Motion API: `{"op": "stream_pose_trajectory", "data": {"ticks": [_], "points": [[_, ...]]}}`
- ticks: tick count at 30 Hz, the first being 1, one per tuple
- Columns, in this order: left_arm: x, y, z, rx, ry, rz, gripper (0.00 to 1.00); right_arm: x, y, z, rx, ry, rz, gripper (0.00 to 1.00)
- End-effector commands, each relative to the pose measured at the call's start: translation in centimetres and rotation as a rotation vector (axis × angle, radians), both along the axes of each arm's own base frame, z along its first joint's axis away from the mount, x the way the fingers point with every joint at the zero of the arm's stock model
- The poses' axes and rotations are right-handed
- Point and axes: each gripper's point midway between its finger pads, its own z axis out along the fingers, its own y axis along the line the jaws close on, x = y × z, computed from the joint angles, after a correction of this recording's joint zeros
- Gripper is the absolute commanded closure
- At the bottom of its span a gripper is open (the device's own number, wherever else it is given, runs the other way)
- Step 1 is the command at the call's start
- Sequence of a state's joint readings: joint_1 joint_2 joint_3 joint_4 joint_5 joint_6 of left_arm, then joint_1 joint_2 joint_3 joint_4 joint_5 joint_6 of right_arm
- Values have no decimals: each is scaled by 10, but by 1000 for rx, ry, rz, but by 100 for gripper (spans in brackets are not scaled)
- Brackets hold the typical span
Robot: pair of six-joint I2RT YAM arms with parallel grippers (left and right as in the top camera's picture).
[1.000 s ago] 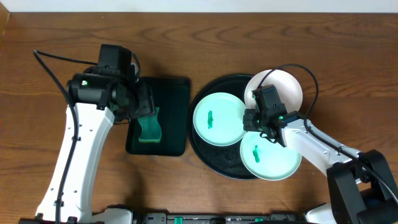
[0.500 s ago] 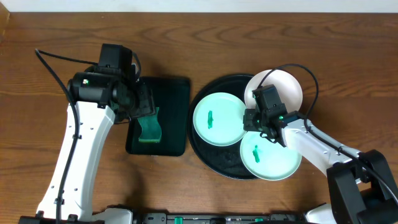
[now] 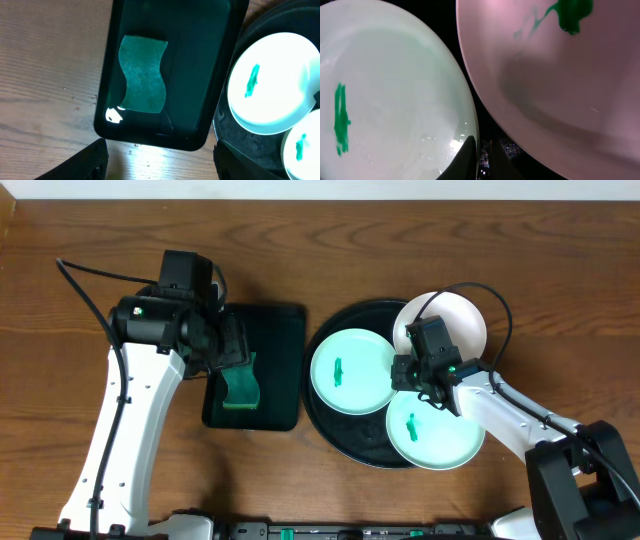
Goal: Clean dirty plates on tray and stack at the side
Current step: 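Move the left gripper down over the green sponge, then lower the left gripper and grasp the green sponge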
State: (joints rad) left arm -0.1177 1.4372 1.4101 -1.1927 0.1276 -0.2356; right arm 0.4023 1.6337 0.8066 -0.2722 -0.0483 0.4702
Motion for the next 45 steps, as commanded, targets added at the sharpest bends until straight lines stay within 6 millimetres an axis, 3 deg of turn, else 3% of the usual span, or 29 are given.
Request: {"op": "stream_pose_trajectory", "data": {"ticks": [1,12,20,26,31,41,43,45], "points": [[-1,3,-3,11,11,3,32,1,0,3,-9,-15,2,92],[-1,3,-3,11,11,3,32,1,0,-2,-12,-9,3,90],[-1,3,-3,11,11,3,32,3,0,-4,-11,-12,2,95],[-1,3,-3,11,11,3,32,0,-1,-9,-18,5,2,91],[-1,3,-3,11,11,3,32,0,-1,-17,-23,19,2,94],[-2,3,-3,12,13,3,32,3,0,-8,-14,-2,1,99],[-1,3,-3,11,10,3,39,3,0,-8,-14,-2,2,99],[0,3,-3,12,7,3,58,3,1,-8,-14,-2,2,99]]}}
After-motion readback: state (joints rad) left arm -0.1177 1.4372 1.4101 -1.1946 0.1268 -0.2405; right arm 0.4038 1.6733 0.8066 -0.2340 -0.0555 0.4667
